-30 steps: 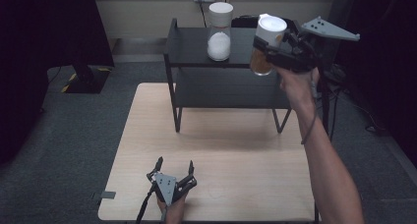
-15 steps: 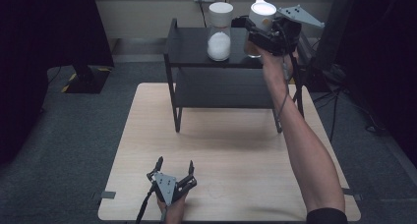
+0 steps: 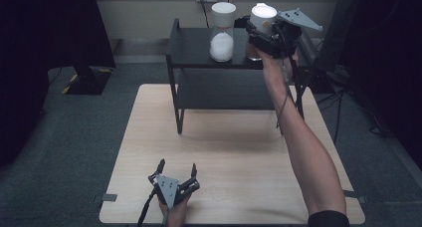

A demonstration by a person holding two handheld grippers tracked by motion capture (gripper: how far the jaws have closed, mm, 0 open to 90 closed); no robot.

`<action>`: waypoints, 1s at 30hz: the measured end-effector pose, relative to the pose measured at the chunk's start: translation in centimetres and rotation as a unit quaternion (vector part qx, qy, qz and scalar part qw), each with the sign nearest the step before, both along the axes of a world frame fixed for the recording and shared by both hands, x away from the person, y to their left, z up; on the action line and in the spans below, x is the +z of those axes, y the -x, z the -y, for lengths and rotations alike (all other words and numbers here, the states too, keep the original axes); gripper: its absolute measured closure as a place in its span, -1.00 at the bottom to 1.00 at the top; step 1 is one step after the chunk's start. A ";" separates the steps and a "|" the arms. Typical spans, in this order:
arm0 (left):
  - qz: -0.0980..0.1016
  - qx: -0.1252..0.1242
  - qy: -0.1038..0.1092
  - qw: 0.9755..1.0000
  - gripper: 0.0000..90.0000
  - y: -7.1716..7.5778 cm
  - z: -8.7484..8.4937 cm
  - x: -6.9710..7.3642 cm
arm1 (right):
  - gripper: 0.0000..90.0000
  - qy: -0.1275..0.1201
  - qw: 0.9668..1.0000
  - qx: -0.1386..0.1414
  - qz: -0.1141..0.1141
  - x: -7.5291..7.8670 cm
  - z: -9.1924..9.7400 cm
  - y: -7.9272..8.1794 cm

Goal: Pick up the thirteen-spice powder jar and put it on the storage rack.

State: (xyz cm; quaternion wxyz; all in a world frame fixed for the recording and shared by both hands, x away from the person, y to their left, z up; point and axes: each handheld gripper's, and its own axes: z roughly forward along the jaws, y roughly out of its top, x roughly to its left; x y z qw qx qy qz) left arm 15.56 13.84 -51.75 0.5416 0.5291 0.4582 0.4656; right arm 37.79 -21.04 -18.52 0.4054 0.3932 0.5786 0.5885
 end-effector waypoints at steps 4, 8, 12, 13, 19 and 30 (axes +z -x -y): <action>0.000 0.000 0.000 1.000 -1.00 0.0 0.0 0.0 | -0.33 0.000 1.000 -0.002 0.002 -0.1 -0.1 0.0; 0.000 0.000 0.000 1.000 -1.00 0.0 0.0 0.0 | -0.34 -0.007 1.000 -0.002 0.003 -0.3 -0.1 -0.1; 0.000 0.000 0.000 1.000 -1.00 0.0 0.0 0.0 | -0.62 -0.008 1.000 -0.010 -0.002 -0.2 -0.4 0.0; 0.000 0.000 0.000 1.000 -1.00 0.0 0.0 0.0 | -0.68 -0.009 1.000 -0.008 -0.003 -0.1 -0.3 0.0; 0.000 0.000 0.000 1.000 -1.00 0.0 0.0 0.0 | -1.00 -0.019 1.000 -0.005 -0.011 -0.1 -0.1 -0.1; 0.000 0.000 0.000 1.000 -1.00 0.0 0.0 0.0 | -1.00 -0.018 1.000 -0.003 0.006 -0.7 -0.3 1.8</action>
